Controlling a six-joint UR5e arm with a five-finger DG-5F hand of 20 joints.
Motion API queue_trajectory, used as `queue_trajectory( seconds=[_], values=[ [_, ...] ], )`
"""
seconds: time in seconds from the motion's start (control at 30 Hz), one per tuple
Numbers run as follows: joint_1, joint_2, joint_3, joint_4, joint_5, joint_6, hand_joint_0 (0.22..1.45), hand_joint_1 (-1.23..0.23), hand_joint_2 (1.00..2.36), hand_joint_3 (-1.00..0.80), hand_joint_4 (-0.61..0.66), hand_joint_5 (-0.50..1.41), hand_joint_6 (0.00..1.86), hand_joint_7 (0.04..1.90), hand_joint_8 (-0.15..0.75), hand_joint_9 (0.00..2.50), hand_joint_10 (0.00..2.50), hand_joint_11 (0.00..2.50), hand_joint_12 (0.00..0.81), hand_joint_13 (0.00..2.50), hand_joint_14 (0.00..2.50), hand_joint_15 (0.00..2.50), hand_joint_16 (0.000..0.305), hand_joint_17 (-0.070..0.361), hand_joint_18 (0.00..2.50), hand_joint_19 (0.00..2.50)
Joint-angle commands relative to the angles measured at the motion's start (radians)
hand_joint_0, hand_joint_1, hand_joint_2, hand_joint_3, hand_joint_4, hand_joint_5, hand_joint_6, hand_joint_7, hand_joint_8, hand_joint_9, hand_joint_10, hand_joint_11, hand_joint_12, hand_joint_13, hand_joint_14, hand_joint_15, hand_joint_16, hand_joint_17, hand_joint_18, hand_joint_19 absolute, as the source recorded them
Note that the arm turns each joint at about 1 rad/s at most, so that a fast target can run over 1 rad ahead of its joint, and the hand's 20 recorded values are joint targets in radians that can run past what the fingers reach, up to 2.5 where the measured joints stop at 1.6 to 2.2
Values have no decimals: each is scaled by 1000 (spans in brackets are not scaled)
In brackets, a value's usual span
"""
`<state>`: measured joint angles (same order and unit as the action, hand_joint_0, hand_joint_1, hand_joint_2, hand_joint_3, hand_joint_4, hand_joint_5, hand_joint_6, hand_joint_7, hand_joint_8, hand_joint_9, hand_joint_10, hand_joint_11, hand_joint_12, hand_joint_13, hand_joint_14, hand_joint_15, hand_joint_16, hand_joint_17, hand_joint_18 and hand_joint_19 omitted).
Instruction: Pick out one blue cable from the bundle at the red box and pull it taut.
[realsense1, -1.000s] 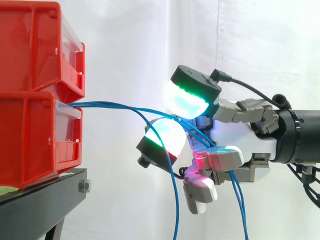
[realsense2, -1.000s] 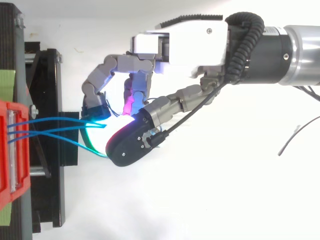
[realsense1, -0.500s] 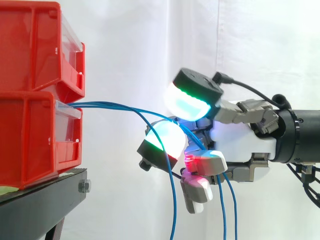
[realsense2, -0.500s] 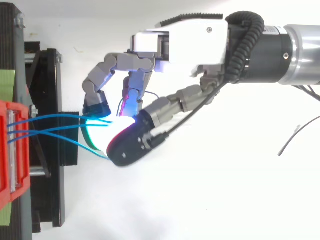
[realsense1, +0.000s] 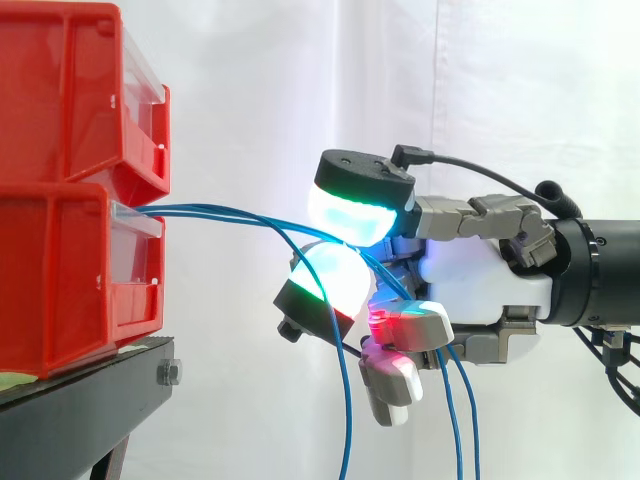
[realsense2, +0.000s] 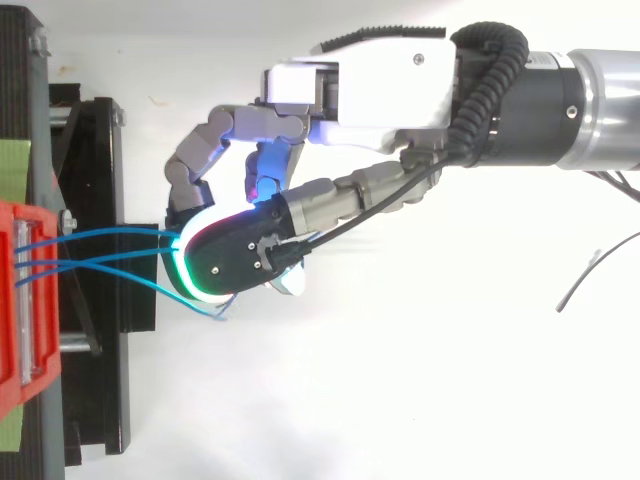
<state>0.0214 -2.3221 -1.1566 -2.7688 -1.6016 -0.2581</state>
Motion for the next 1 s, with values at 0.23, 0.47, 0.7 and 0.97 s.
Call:
queue_trajectory(
  seconds=[0.23, 0.47, 0.7, 0.97],
  values=[
    [0, 0, 0, 0, 2, -1, 575, -613, 1019, -79, 191, -169, 917, 978, 363, 1292, 26, 963, 437, 1140, 25, 734, 66, 149, 938, 744],
    [2, 0, 0, 0, 3, -3, 600, -686, 1025, -129, 166, -184, 924, 986, 331, 1223, 27, 986, 399, 1099, 25, 755, 59, 133, 875, 749],
    [3, 0, 0, 0, 3, -3, 646, -730, 1024, -209, 103, -192, 938, 933, 319, 1178, 24, 991, 386, 1076, 28, 748, 58, 130, 861, 717],
    [2, 0, 0, 0, 2, -3, 678, -779, 1015, -335, 81, -194, 944, 907, 309, 1176, 25, 987, 377, 1076, 26, 743, 57, 127, 857, 699]
  ],
)
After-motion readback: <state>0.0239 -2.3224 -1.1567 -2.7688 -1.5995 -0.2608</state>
